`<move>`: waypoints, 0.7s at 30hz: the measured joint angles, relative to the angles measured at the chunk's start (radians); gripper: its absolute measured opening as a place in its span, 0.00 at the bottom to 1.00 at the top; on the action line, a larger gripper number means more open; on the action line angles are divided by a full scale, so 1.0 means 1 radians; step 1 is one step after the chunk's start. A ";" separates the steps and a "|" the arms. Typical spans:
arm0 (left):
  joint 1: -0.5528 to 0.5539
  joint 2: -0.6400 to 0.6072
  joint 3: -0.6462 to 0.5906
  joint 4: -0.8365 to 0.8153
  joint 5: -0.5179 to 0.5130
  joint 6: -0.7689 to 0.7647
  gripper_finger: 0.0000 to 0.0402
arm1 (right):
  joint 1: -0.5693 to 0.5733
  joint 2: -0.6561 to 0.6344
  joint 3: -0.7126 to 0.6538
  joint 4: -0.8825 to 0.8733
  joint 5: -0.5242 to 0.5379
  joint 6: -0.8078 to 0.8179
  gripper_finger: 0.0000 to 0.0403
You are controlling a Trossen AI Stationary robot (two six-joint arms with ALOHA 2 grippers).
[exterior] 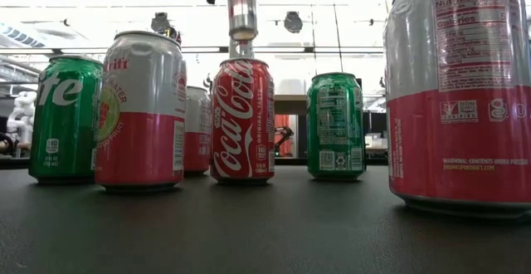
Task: Place canned beverage on shelf
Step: Put the white pink soda can aligned with the other white pink soda can on the shelf
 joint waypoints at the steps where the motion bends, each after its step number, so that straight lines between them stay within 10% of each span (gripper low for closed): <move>1: 0.013 0.007 0.000 0.000 0.023 0.004 0.62 | 0.015 0.003 0.000 0.007 0.016 0.001 0.89; 21: 0.063 0.032 -0.045 -0.031 0.113 0.103 0.62 | 0.314 0.149 0.000 0.283 0.188 0.170 0.89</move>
